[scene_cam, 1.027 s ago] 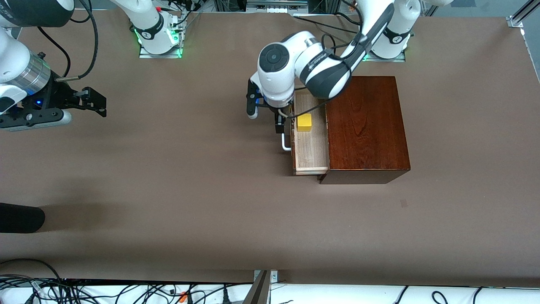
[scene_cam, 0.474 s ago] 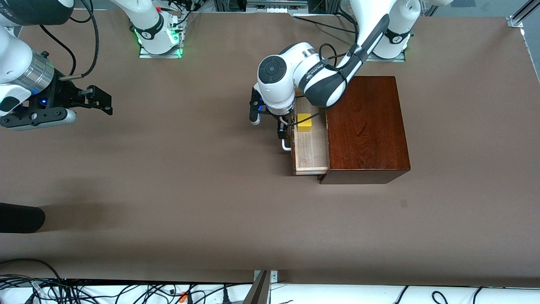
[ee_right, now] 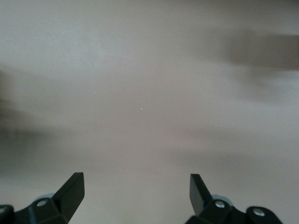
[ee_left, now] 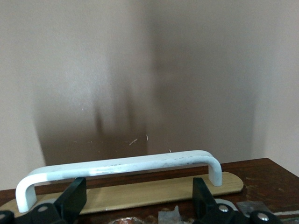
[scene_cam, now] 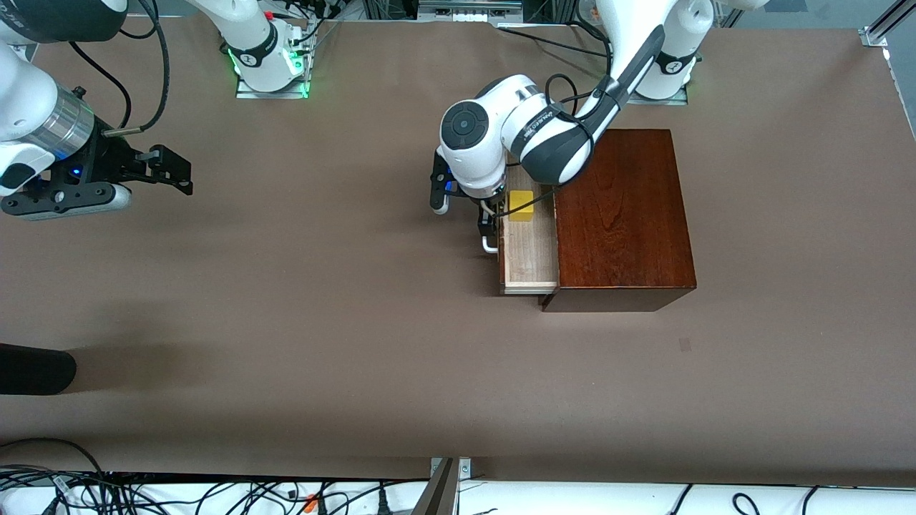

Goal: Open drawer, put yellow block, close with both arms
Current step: 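Push the drawer shut into the box with the left gripper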

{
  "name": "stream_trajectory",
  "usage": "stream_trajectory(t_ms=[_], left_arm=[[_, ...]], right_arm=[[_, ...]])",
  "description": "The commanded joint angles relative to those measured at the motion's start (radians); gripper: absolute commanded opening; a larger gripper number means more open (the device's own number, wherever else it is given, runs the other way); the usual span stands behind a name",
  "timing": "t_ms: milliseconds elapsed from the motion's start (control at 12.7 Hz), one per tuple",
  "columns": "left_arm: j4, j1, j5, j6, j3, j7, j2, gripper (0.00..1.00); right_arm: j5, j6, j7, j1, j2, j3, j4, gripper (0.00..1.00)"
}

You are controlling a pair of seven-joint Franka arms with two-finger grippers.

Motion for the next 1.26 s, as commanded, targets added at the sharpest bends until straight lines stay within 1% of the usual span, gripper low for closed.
stream_trajectory(t_ms=[0,316,632,790,1185], left_arm=[[0.024,0.030,0.029,-0.062,0.006,0.052,0.002,1.00],[0.030,0.074,0.029,-0.096,0.006,0.052,-0.001,1.00],[0.031,0.107,0.029,-0.099,0.006,0.051,-0.001,1.00],[0.031,0.111,0.031,-0.122,0.007,0.049,-0.001,1.00],[0.024,0.120,0.034,-0.125,0.009,0.040,0.002,1.00]], right_arm=[[0.018,0.001,0.014,0.003,-0.016,0.000,-0.004,1.00],[0.020,0.003,0.014,0.008,-0.016,0.001,-0.004,1.00],[0.020,0.014,0.012,0.008,-0.016,0.001,-0.004,1.00],[0.021,0.014,0.014,0.008,-0.016,0.001,-0.004,1.00],[0.027,0.012,0.012,0.008,-0.016,0.000,-0.004,1.00]])
